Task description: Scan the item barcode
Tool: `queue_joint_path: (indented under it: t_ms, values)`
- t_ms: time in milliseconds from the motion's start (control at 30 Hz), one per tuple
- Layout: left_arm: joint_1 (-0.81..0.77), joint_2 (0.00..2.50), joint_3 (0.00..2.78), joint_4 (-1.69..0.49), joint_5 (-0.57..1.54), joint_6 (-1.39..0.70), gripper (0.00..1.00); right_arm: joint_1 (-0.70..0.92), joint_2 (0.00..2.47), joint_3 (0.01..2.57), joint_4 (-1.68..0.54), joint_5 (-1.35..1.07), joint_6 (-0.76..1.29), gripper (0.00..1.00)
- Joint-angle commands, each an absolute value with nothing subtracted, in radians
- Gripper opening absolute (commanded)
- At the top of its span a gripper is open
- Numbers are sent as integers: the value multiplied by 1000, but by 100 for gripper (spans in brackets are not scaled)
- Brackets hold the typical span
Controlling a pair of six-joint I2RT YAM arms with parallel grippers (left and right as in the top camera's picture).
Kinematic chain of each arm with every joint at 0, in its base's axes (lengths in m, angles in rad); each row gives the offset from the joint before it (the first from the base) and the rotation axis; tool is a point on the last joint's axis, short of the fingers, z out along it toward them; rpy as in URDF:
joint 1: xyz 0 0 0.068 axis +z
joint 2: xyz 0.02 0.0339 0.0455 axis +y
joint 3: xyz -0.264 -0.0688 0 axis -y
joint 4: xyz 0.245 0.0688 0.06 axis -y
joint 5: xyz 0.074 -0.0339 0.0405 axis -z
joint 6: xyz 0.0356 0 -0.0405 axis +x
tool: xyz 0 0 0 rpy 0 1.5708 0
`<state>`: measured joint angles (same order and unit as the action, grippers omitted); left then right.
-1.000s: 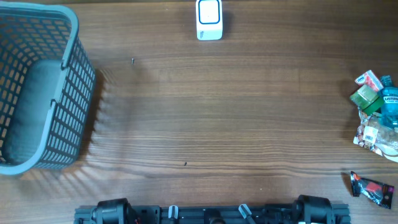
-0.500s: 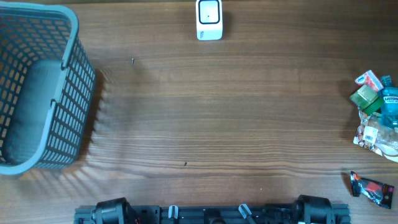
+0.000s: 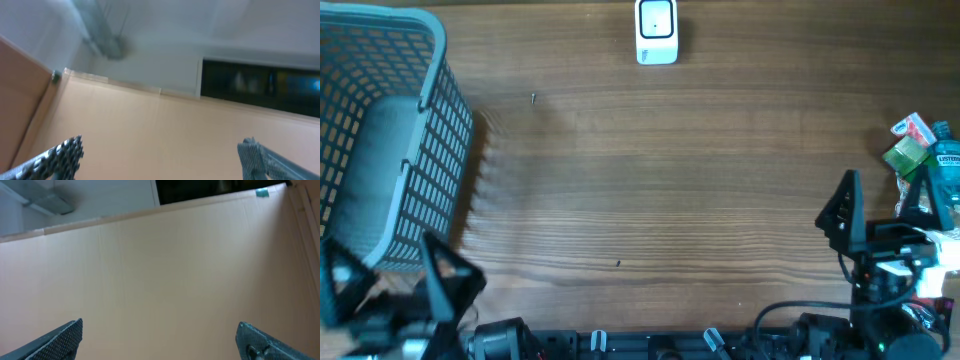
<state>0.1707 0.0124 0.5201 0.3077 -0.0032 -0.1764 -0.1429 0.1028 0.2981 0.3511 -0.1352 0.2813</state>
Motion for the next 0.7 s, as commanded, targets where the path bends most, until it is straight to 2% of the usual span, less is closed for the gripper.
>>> queue_joint_path:
  t_ms: [0,67,300,667]
  values:
    - [175,6,308,491,18,-160,100,-145,130,228,368,-150,250,100]
    - [175,6,227,574,18,-160,100,-145,132,192,371,-150,236,100]
    - [175,6,215,400,19,-165,100,-145,132,86,403,-127,260,100]
    - [175,7,26,415,31,-165,100,-145,132,5,340,-127,295,100]
